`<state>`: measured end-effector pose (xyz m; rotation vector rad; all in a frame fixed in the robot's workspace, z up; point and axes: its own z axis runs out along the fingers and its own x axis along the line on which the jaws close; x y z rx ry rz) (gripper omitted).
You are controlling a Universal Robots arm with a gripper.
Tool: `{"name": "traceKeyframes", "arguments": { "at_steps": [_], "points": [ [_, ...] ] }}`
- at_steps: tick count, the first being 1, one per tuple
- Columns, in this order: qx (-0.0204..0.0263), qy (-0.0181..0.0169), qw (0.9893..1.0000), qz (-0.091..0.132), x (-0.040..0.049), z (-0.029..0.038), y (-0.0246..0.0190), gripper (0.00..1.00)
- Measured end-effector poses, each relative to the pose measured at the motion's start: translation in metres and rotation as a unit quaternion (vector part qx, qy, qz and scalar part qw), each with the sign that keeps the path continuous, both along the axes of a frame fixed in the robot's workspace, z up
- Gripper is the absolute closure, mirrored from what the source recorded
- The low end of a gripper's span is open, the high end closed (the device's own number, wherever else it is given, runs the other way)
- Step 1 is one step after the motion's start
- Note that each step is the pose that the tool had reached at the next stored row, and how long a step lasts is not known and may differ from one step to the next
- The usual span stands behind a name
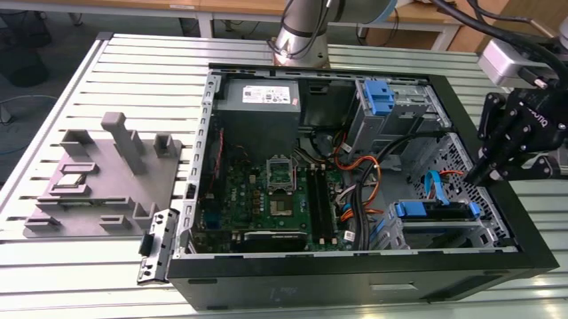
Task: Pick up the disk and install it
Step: 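Insert the second disk wire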
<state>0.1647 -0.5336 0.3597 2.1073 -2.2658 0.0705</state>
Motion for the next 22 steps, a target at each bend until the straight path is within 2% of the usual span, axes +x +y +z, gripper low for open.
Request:
{"name": "traceKeyframes", "arguments": {
  "at_steps": [3, 6, 9, 12, 15, 19, 22],
  "points": [
    [0.0025, 0.0000, 1.0000, 0.000, 0.0000, -0.0001, 0.0027, 0.76],
    [0.0085, 0.0000, 1.0000, 0.001, 0.0000, -0.0003, 0.0046, 0.76],
    [0.0122, 0.0000, 0.9999, 0.002, 0.0000, -0.0009, 0.0058, 0.76],
    [0.0124, 0.0002, 0.9999, 0.003, 0.0000, -0.0038, 0.0066, 0.76],
    [0.0121, 0.0019, 0.9999, 0.003, 0.0001, -0.0078, 0.0079, 0.76],
    [0.0080, 0.0057, 0.9999, 0.003, 0.0001, -0.0118, 0.0089, 0.76],
    [0.0070, 0.0063, 1.0000, 0.003, 0.0001, -0.0122, 0.0089, 0.76]
  ]
}}
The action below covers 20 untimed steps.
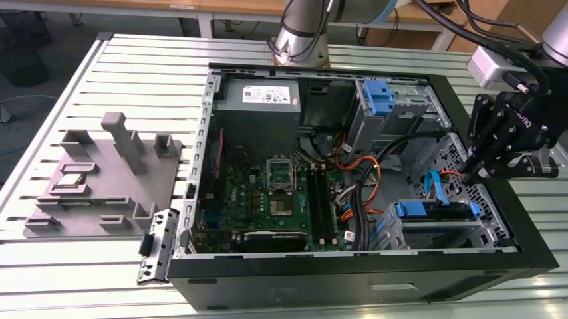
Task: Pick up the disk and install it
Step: 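Insert the second disk wire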
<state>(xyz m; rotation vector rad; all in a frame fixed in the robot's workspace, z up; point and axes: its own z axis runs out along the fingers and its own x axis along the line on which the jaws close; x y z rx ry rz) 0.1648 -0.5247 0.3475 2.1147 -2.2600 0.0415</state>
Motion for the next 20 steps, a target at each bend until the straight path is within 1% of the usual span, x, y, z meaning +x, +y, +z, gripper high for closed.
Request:
{"name": "traceKeyframes", "arguments": {
  "at_steps": [4, 6, 8, 9, 13, 16, 17, 20],
  "points": [
    [-0.0003, 0.0000, 1.0000, 0.000, -0.0017, -0.0006, 0.0000, 0.76],
    [-0.0014, 0.0000, 1.0000, 0.000, -0.0040, -0.0009, -0.0005, 0.76],
    [-0.0035, 0.0000, 1.0000, 0.000, -0.0056, -0.0013, -0.0016, 0.76],
    [-0.0050, 0.0000, 1.0000, 0.000, -0.0056, -0.0017, -0.0019, 0.76],
    [-0.0176, 0.0004, 0.9998, 0.000, -0.0058, -0.0028, -0.0027, 0.76],
    [-0.0249, 0.0008, 0.9997, -0.001, -0.0057, -0.0039, -0.0037, 0.76],
    [-0.0265, 0.0009, 0.9996, -0.001, -0.0057, -0.0044, -0.0040, 0.76],
    [-0.0288, 0.0010, 0.9996, -0.002, -0.0057, -0.0068, -0.0049, 0.76]
  ]
}}
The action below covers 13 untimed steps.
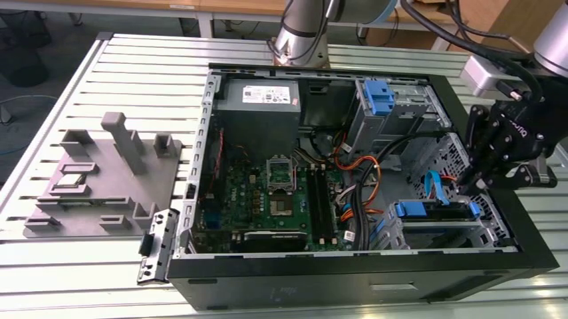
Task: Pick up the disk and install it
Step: 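Insert the second disk wire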
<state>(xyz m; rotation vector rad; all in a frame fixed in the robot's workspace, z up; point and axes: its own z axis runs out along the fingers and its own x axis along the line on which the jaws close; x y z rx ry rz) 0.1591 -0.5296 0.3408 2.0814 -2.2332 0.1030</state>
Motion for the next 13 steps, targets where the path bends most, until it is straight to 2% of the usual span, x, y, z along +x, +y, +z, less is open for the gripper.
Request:
{"name": "traceKeyframes", "arguments": {
  "at_steps": [4, 9, 10, 13],
  "points": [
    [-0.0021, 0.0000, 1.0000, 0.000, -0.0003, -0.0020, 0.0000, 0.76],
    [-0.0020, 0.0000, 1.0000, 0.000, -0.0003, -0.0021, 0.0000, 0.76],
    [-0.0013, 0.0000, 1.0000, 0.000, -0.0010, -0.0022, -0.0001, 0.76],
    [0.0053, -0.0010, 1.0000, 0.000, -0.0061, -0.0022, 0.0000, 0.76]
  ]
}}
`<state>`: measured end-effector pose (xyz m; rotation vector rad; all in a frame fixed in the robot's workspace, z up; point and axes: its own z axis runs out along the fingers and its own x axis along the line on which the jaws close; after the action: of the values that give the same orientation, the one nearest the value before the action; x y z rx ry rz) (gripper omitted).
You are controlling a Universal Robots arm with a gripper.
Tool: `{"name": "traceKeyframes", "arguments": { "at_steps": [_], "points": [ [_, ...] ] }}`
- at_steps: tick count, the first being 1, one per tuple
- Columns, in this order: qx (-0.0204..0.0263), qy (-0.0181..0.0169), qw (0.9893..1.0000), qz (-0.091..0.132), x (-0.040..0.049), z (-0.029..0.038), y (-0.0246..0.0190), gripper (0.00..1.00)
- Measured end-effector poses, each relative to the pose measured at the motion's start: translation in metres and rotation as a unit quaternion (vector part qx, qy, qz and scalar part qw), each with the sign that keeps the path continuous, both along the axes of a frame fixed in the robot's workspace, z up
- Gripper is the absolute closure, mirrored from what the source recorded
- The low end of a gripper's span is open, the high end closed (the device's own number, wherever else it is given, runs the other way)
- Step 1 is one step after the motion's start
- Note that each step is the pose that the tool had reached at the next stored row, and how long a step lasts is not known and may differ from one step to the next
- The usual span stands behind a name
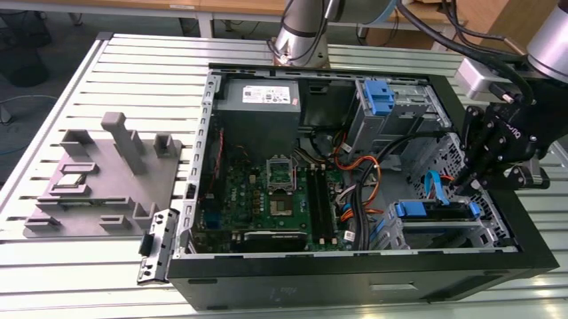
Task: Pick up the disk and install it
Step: 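Insert the second disk wire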
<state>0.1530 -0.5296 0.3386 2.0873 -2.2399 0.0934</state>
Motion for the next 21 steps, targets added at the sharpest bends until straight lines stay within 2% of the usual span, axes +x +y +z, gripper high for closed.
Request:
{"name": "traceKeyframes", "arguments": {
  "at_steps": [3, 18, 19, 20, 21],
  "points": [
    [0.0052, -0.0003, 1.0000, 0.000, -0.0063, 0.0001, 0.0000, 0.76],
    [0.0053, -0.0004, 1.0000, 0.000, -0.0070, -0.0001, 0.0000, 0.76],
    [0.0053, -0.0003, 1.0000, 0.000, -0.0070, -0.0001, 0.0000, 0.78],
    [0.0053, -0.0003, 1.0000, 0.000, -0.0070, -0.0001, 0.0000, 0.84],
    [0.0053, -0.0003, 1.0000, 0.000, -0.0071, -0.0001, 0.0000, 0.84]
  ]
}}
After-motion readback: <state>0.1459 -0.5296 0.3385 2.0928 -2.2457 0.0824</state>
